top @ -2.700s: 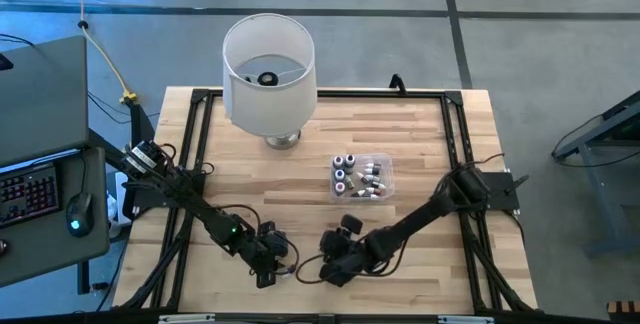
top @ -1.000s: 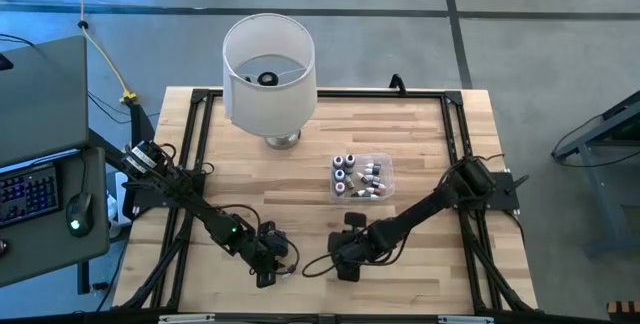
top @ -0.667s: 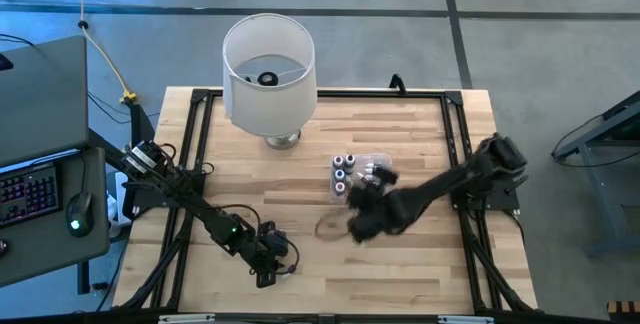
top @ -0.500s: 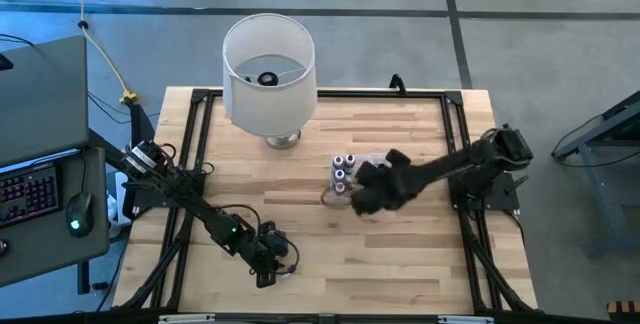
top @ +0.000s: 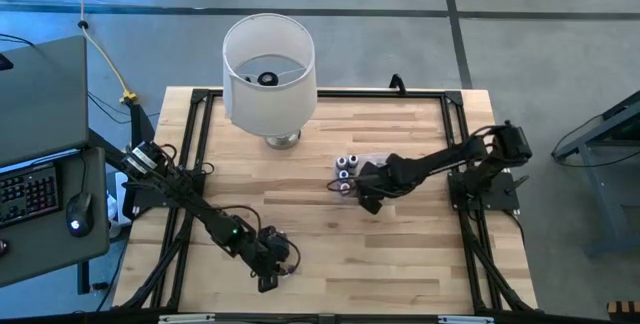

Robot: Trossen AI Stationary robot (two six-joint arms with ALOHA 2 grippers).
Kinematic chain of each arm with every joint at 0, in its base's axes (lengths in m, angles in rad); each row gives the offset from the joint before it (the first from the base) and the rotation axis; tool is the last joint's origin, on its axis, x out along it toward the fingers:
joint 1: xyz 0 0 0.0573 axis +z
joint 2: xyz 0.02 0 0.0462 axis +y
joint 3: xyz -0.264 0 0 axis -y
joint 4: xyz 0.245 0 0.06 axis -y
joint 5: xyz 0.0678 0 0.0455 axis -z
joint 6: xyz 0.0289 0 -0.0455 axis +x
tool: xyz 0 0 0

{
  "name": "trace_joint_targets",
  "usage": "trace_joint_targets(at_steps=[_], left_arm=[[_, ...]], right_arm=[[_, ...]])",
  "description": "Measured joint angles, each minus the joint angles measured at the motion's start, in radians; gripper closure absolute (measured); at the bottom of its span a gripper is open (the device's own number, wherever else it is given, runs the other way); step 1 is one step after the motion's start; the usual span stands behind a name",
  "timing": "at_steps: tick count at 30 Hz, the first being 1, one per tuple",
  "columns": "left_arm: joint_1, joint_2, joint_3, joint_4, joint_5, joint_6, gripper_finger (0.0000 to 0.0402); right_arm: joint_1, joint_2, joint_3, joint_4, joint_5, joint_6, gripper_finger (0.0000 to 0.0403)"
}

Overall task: Pick & Place food coloring
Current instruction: Put the small red food coloring bottle into the transparent bin, then put the small purple food coloring bottle into the transparent bin

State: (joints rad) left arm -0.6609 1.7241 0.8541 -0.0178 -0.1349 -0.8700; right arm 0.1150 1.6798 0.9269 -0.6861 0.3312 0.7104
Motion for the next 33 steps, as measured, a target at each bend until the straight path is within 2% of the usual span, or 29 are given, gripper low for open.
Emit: trace_joint_targets(at_steps=[7, 13, 25, 29, 33], left_arm=[[0.0, -0.001, 0.063, -0.066, -0.01, 0.011, 0.0241], [0.0, -0.001, 0.064, -0.088, -0.013, 0.027, 0.0241], [0.001, -0.003, 0.064, -0.09, -0.032, 0.027, 0.0241], [0.001, -0.003, 0.064, -0.09, -0.04, 0.027, 0.0241], [0.001, -0.003, 0.064, -0.089, -0.041, 0.027, 0.0241]], right_arm=[[0.0, -0.001, 0.062, -0.021, -0.013, -0.064, 0.0309], [-0.005, -0.001, 0.074, -0.028, -0.053, -0.107, 0.0307], [-0.011, -0.001, 0.074, -0.058, -0.03, -0.134, 0.0227], [-0.011, -0.001, 0.105, -0.073, -0.042, -0.135, 0.0222], [-0.011, -0.001, 0.198, -0.178, -0.075, -0.135, 0.0221]])
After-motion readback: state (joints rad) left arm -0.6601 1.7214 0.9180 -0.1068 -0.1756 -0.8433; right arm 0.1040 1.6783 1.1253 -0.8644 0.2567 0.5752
